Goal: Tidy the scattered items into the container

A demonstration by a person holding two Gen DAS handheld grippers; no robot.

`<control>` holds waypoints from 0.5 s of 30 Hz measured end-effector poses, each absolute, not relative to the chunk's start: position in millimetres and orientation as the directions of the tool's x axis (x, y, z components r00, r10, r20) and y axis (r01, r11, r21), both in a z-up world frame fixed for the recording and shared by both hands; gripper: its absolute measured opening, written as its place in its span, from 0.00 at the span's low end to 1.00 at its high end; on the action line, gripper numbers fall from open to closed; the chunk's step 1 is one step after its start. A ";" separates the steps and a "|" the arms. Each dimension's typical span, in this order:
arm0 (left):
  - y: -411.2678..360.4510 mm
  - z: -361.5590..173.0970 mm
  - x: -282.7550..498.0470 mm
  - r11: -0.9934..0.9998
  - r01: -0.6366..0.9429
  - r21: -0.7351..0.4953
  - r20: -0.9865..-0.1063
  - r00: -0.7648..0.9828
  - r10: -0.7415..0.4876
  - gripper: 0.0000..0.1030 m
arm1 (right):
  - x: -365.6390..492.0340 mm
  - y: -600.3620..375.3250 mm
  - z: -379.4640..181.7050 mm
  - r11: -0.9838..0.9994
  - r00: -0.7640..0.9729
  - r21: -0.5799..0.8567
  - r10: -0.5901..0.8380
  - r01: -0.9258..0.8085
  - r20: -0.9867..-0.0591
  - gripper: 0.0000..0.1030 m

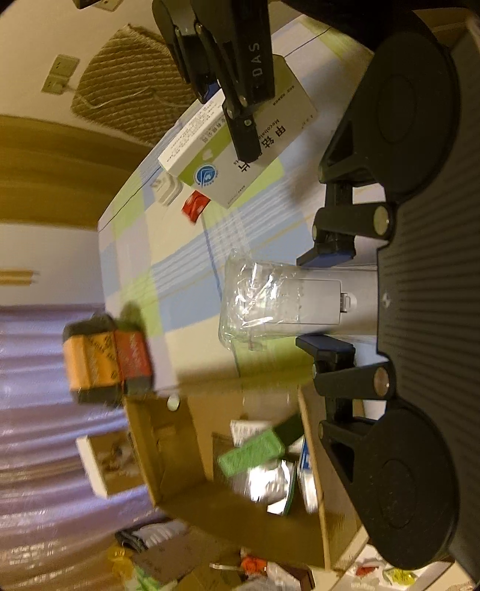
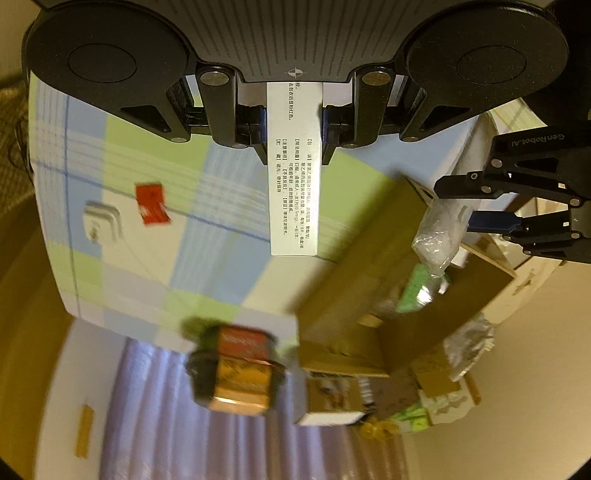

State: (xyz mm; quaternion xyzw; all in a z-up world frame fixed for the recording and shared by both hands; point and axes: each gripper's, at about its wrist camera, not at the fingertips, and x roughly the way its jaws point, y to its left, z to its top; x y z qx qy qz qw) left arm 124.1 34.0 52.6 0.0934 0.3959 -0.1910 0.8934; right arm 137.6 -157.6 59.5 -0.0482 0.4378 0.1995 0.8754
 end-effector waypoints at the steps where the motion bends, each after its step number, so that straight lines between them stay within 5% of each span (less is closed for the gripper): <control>1: 40.2 56.0 122.8 0.914 0.406 0.017 -0.739 0.620 -0.262 0.32 | 138.6 -151.8 62.7 0.911 0.538 0.092 0.316 -0.401 -0.782 0.27; 15: 127.2 92.7 133.2 0.956 0.291 0.029 -0.695 0.693 -0.189 0.32 | 169.6 -68.9 97.1 0.848 0.536 0.089 0.407 -0.522 -0.739 0.27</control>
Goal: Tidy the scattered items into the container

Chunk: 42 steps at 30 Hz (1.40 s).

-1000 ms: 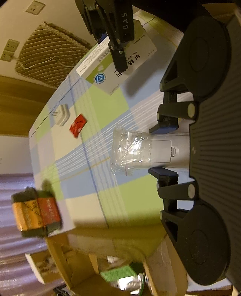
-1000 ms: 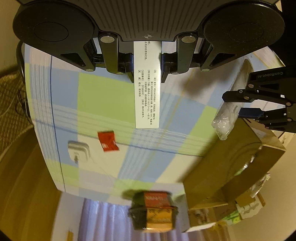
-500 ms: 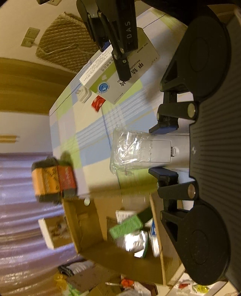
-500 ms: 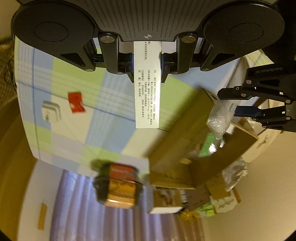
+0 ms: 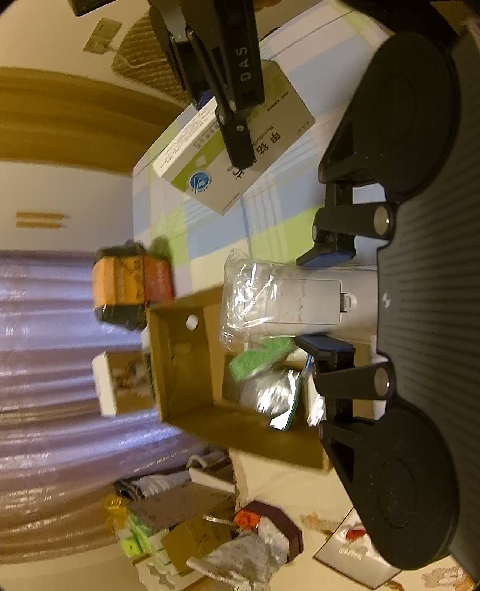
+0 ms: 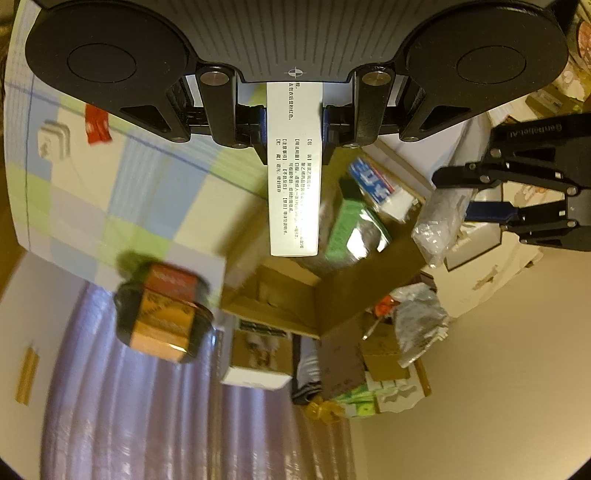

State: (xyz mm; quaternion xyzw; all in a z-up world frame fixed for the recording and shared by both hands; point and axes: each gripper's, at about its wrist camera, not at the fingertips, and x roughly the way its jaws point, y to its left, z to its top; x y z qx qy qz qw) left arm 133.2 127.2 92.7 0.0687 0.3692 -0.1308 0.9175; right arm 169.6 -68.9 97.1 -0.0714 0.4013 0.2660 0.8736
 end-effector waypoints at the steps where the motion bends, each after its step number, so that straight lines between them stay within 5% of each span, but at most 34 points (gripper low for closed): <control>1: 133.9 96.3 136.8 0.959 0.282 0.031 -0.691 0.700 -0.183 0.32 | 172.2 -64.4 99.4 0.845 0.536 0.088 0.412 -0.527 -0.737 0.27; 16: 179.8 121.9 207.3 0.972 0.231 0.051 -0.657 0.740 -0.142 0.32 | 223.6 -5.9 109.4 0.805 0.514 0.095 0.460 -0.586 -0.724 0.27; 42: 187.2 70.2 278.5 0.975 0.223 0.013 -0.712 0.687 -0.147 0.32 | 276.3 12.2 70.0 0.800 0.466 0.161 0.486 -0.578 -0.739 0.27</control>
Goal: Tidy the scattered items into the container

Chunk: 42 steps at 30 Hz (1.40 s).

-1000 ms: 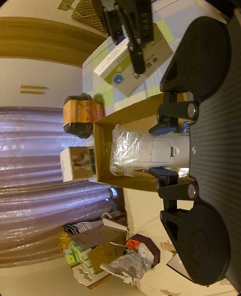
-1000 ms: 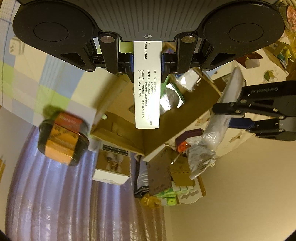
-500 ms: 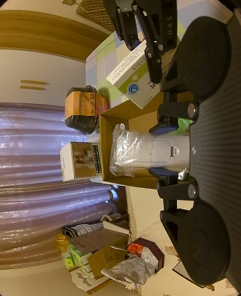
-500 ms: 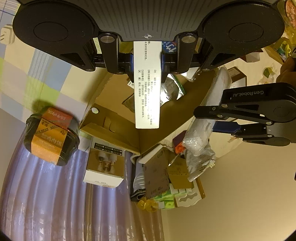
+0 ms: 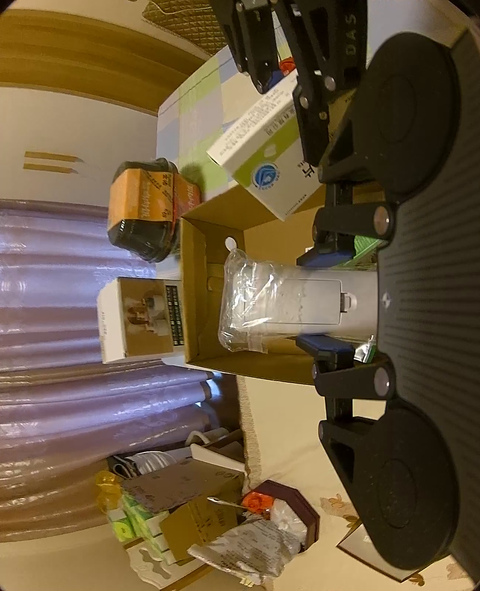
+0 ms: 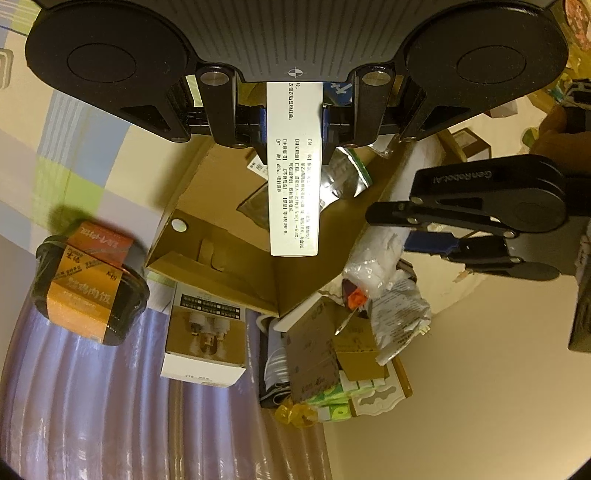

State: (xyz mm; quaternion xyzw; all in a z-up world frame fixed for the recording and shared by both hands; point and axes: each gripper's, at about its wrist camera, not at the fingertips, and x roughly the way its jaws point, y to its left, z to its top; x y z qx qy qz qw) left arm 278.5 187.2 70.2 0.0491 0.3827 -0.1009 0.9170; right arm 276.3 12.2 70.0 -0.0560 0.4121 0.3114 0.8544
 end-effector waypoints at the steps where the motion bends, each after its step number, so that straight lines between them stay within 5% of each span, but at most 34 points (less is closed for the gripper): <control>1: 188.0 66.8 280.4 0.975 0.221 0.009 -0.716 0.682 -0.148 0.32 | 277.7 12.2 68.5 0.801 0.465 0.163 0.486 -0.577 -0.739 0.27; 42: 190.8 50.4 276.9 0.978 0.207 0.034 -0.733 0.670 -0.116 0.41 | 290.4 19.6 65.3 0.808 0.481 0.178 0.494 -0.562 -0.724 0.27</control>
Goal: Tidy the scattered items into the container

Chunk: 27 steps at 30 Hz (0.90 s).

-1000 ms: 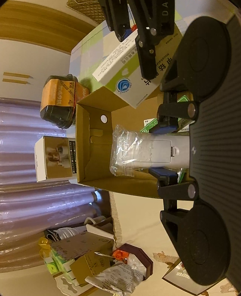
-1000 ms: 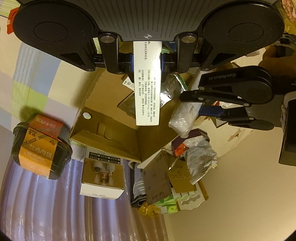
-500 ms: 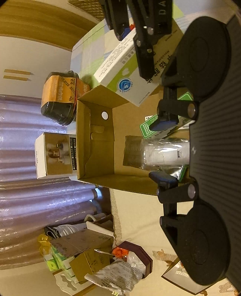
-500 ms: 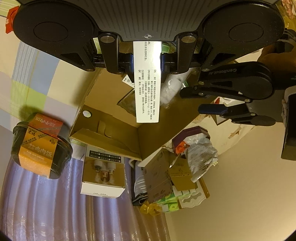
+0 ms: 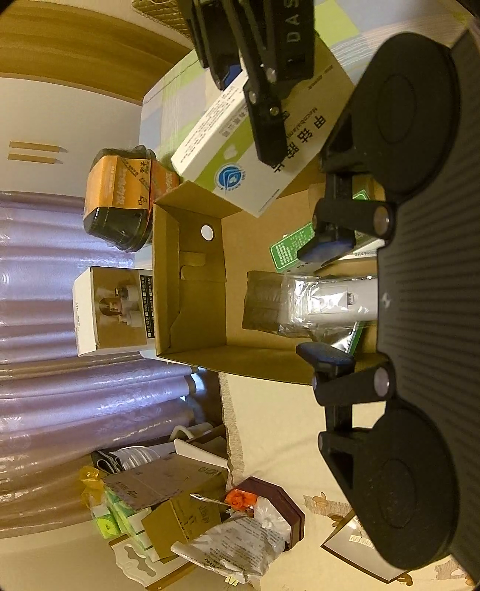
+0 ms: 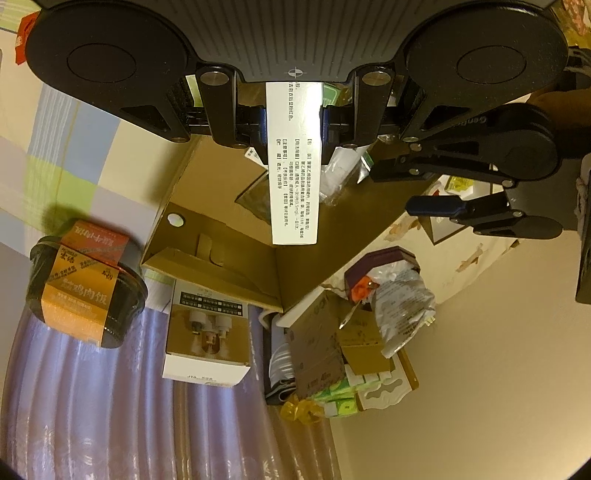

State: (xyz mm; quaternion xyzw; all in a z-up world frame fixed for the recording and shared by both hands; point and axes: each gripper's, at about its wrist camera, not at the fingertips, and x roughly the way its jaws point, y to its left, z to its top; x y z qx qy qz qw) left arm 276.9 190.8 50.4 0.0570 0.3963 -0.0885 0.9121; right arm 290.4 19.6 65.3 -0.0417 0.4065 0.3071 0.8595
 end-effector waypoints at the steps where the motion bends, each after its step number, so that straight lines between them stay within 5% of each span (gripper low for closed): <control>1: 190.5 51.4 275.6 0.978 0.207 0.037 -0.731 0.673 -0.115 0.41 | 291.6 20.1 65.9 0.808 0.484 0.174 0.493 -0.562 -0.723 0.27; 27: 191.4 49.6 268.9 0.970 0.237 0.050 -0.718 0.684 -0.130 0.43 | 342.3 35.6 32.0 0.880 0.542 0.122 0.386 -0.459 -0.747 0.27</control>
